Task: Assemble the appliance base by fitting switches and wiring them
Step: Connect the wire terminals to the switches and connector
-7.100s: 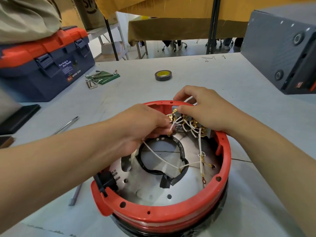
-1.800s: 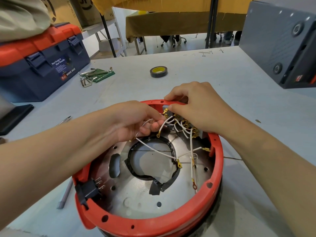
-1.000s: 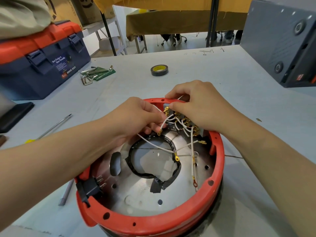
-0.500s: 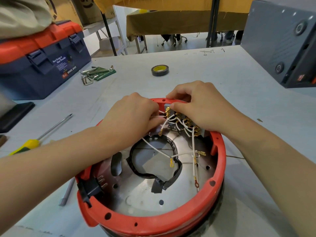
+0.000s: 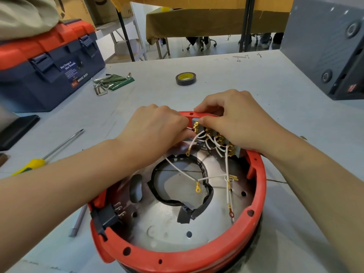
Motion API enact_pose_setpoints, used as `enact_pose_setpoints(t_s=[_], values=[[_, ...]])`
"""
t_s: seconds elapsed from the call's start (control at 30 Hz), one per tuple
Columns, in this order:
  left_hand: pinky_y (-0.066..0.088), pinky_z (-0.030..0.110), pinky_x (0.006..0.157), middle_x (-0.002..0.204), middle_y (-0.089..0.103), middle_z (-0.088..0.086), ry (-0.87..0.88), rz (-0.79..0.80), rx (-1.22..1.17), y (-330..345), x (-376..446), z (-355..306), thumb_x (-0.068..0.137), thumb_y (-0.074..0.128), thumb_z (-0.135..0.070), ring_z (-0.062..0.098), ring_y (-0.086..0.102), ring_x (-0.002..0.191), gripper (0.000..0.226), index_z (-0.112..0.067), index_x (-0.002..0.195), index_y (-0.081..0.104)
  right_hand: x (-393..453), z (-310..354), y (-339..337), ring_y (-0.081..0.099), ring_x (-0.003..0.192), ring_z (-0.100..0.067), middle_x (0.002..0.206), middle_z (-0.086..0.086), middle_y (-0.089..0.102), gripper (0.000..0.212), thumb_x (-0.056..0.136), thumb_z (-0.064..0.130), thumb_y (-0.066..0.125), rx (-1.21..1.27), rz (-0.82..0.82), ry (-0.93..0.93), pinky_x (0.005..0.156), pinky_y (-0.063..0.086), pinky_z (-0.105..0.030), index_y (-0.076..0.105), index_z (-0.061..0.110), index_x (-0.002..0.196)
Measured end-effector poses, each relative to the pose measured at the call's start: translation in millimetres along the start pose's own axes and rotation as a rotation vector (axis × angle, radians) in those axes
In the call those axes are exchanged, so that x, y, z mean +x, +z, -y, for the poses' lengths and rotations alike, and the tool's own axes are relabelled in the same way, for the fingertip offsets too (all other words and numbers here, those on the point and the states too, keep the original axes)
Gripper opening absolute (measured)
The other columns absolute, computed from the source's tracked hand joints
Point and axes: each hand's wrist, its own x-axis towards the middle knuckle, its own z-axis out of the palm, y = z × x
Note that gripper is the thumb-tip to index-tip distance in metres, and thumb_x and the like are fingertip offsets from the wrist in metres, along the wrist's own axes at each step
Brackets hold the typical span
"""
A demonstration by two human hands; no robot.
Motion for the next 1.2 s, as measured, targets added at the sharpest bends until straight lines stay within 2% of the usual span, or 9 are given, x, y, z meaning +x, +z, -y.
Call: enact_pose_setpoints(t_s=[0.13, 0.27, 0.4, 0.47, 0.63, 0.73, 0.83, 1.03, 1.2], values=[[0.032, 0.032, 0.063, 0.093, 0.060, 0.004, 0.016, -0.022, -0.031, 3.2, 0.9, 3.7, 0.083, 0.020, -0.053, 0.033, 0.058, 0.091, 0.038, -0.023, 0.078, 0.043, 0.4, -0.1, -1.0, 0.050, 0.068, 0.001, 0.088, 0.008, 0.059, 0.023, 0.086, 0.022, 0.066, -0.008, 0.002, 0.002, 0.066, 0.036, -0.006, 0.070, 0.023, 0.109], [0.041, 0.039, 0.066, 0.086, 0.059, 0.004, 0.075, -0.074, -0.107, 3.9, 1.3, 9.9, 0.079, 0.018, -0.057, 0.033, 0.058, 0.086, 0.052, -0.019, 0.082, 0.053, 0.4, -1.3, -0.4, 0.049, 0.060, 0.004, 0.080, 0.012, 0.058, 0.022, 0.086, 0.023, 0.067, 0.037, 0.014, 0.023, 0.051, 0.036, -0.001, 0.070, 0.024, 0.107], [0.036, 0.036, 0.063, 0.075, 0.046, -0.003, 0.098, -0.088, -0.191, 2.9, 0.8, 10.0, 0.083, 0.024, -0.055, 0.033, 0.057, 0.082, 0.037, -0.024, 0.076, 0.043, 0.4, -1.6, -0.8, 0.051, 0.052, 0.012, 0.070, 0.020, 0.053, 0.019, 0.085, 0.020, 0.067, 0.071, 0.013, 0.036, 0.047, 0.035, 0.001, 0.071, 0.024, 0.104], [0.033, 0.035, 0.061, 0.074, 0.042, -0.005, 0.097, -0.086, -0.172, 3.4, -0.3, 9.1, 0.084, 0.024, -0.054, 0.033, 0.057, 0.081, 0.040, -0.021, 0.076, 0.046, 0.4, -1.4, -0.8, 0.051, 0.054, 0.010, 0.069, 0.021, 0.051, 0.019, 0.086, 0.021, 0.066, 0.061, 0.010, 0.032, 0.049, 0.035, 0.002, 0.071, 0.024, 0.104], [0.041, 0.038, 0.067, 0.088, 0.060, 0.002, 0.065, -0.068, -0.112, 2.9, 0.6, 7.7, 0.081, 0.018, -0.056, 0.033, 0.058, 0.086, 0.057, -0.016, 0.086, 0.059, 0.5, -0.5, -0.8, 0.049, 0.061, 0.005, 0.072, 0.019, 0.051, 0.022, 0.086, 0.020, 0.066, 0.032, 0.014, 0.026, 0.051, 0.033, 0.004, 0.070, 0.024, 0.107], [0.043, 0.039, 0.069, 0.090, 0.062, 0.006, 0.038, -0.054, -0.146, 2.5, 1.3, 7.6, 0.085, 0.025, -0.055, 0.034, 0.058, 0.086, 0.048, -0.018, 0.082, 0.056, 0.3, -0.1, -1.2, 0.049, 0.062, 0.006, 0.075, 0.015, 0.054, 0.023, 0.086, 0.020, 0.066, 0.027, 0.016, 0.021, 0.053, 0.033, 0.005, 0.070, 0.024, 0.108], [0.039, 0.037, 0.067, 0.089, 0.062, 0.009, 0.009, -0.046, -0.180, 2.3, 1.8, 5.8, 0.089, 0.033, -0.052, 0.035, 0.057, 0.086, 0.037, -0.021, 0.077, 0.049, 0.3, -0.1, -1.2, 0.049, 0.064, 0.007, 0.083, 0.011, 0.057, 0.022, 0.087, 0.021, 0.066, 0.019, 0.013, 0.017, 0.057, 0.032, 0.001, 0.070, 0.024, 0.108], [0.038, 0.037, 0.066, 0.085, 0.063, 0.012, -0.020, -0.039, -0.223, 0.4, 2.4, 3.2, 0.092, 0.042, -0.047, 0.035, 0.056, 0.084, 0.033, -0.020, 0.074, 0.049, 1.5, -0.4, -0.9, 0.050, 0.063, 0.006, 0.081, 0.011, 0.058, 0.019, 0.086, 0.019, 0.066, 0.014, 0.012, 0.014, 0.056, 0.033, 0.006, 0.071, 0.023, 0.104], [0.037, 0.037, 0.066, 0.083, 0.062, 0.013, -0.044, -0.032, -0.240, -1.0, 2.2, 2.0, 0.092, 0.041, -0.048, 0.035, 0.055, 0.081, 0.032, -0.023, 0.072, 0.043, 2.1, 0.0, -0.2, 0.049, 0.062, 0.006, 0.081, 0.012, 0.056, 0.021, 0.086, 0.018, 0.067, 0.016, 0.012, 0.016, 0.056, 0.032, 0.007, 0.070, 0.021, 0.106]])
